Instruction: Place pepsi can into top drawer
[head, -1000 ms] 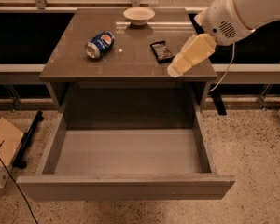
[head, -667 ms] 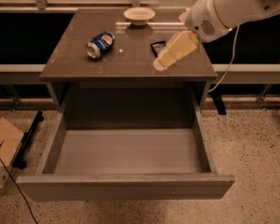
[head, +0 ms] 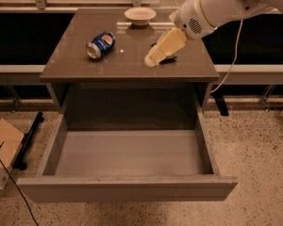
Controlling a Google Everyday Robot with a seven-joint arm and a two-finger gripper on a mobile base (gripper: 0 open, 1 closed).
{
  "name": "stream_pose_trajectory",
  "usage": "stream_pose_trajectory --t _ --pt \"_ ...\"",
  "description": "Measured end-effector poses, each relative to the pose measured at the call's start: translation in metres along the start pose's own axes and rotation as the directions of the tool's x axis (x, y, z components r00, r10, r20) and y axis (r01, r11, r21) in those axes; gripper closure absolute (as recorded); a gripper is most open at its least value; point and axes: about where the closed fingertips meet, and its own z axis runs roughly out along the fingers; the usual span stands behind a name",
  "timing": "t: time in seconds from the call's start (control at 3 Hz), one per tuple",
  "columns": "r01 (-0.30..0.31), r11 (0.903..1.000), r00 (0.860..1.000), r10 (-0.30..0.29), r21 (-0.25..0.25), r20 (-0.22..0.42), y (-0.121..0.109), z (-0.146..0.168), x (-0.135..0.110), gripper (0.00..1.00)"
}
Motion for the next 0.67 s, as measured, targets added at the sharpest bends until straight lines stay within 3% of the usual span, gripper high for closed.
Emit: stream_pose_trajectory --t 0.33,0.67 --pt "-0.014 0.9992 1.000 0.014 0.036 0.013 -0.003 0.013 -0.003 0.00" --pt "-0.023 0.9964 0.998 0.017 0.082 0.066 -0.017 0.043 -0.012 0.00"
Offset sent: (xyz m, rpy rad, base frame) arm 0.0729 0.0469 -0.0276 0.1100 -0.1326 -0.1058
